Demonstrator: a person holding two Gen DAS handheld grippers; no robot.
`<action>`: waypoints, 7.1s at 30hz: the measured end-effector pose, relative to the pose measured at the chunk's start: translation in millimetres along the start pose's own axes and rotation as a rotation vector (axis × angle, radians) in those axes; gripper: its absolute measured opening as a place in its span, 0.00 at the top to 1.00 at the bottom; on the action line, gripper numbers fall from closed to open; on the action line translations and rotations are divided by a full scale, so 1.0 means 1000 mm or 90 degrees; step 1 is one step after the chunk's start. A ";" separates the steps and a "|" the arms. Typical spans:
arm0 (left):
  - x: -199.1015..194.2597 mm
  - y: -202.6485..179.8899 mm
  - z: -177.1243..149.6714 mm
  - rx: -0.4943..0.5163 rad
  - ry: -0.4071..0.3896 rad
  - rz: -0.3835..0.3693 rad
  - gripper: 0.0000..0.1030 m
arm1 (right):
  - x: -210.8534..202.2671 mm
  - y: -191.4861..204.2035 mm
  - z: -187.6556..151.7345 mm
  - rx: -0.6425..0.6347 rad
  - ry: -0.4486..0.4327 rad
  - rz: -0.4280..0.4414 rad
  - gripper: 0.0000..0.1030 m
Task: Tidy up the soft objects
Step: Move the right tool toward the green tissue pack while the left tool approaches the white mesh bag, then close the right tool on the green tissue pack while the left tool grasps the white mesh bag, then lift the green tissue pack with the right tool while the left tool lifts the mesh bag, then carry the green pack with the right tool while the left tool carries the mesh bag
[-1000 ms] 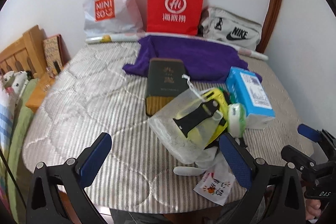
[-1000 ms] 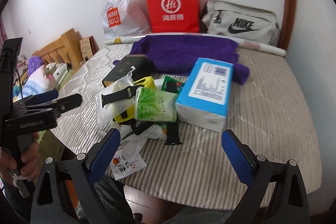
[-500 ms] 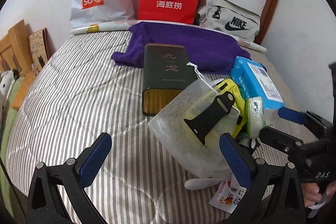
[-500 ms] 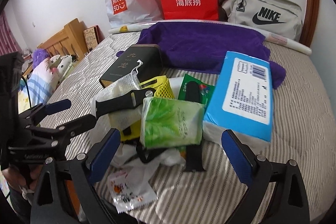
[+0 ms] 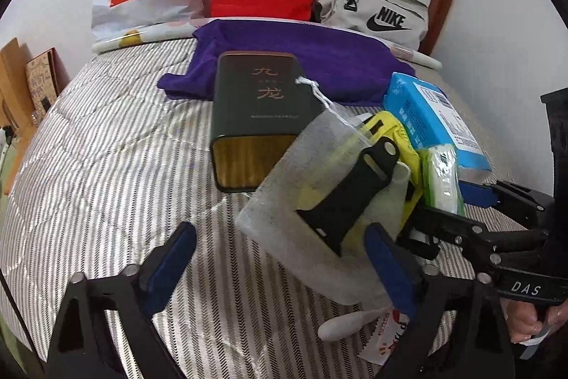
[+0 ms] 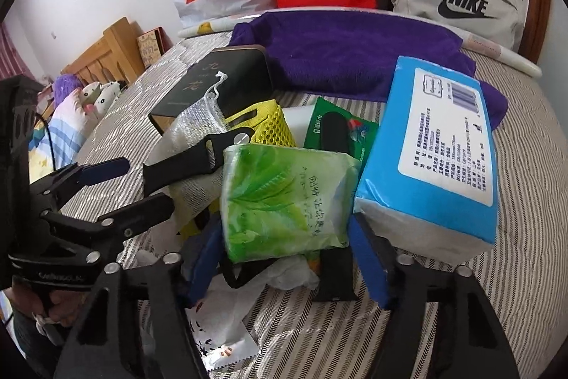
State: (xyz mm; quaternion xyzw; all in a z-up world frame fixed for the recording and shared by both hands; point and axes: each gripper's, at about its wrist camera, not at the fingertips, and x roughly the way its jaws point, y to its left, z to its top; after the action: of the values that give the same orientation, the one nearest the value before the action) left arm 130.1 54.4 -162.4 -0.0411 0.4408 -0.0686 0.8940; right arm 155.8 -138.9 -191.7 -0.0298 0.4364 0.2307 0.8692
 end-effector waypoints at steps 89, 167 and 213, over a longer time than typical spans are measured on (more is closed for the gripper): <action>0.001 0.015 -0.026 0.043 -0.023 0.026 0.28 | -0.051 -0.059 -0.074 0.042 -0.010 -0.025 0.53; -0.025 0.017 -0.026 0.004 0.023 -0.015 0.37 | -0.084 -0.052 0.000 0.008 -0.083 -0.022 0.53; -0.057 0.006 -0.011 0.030 -0.052 -0.022 0.93 | -0.100 -0.056 -0.015 0.027 -0.081 -0.023 0.53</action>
State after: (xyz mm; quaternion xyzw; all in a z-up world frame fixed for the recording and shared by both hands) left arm 88.1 69.6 -125.4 -0.0306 0.4013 -0.0922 0.9108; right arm 117.1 -230.7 -132.0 -0.0043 0.3841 0.2070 0.8998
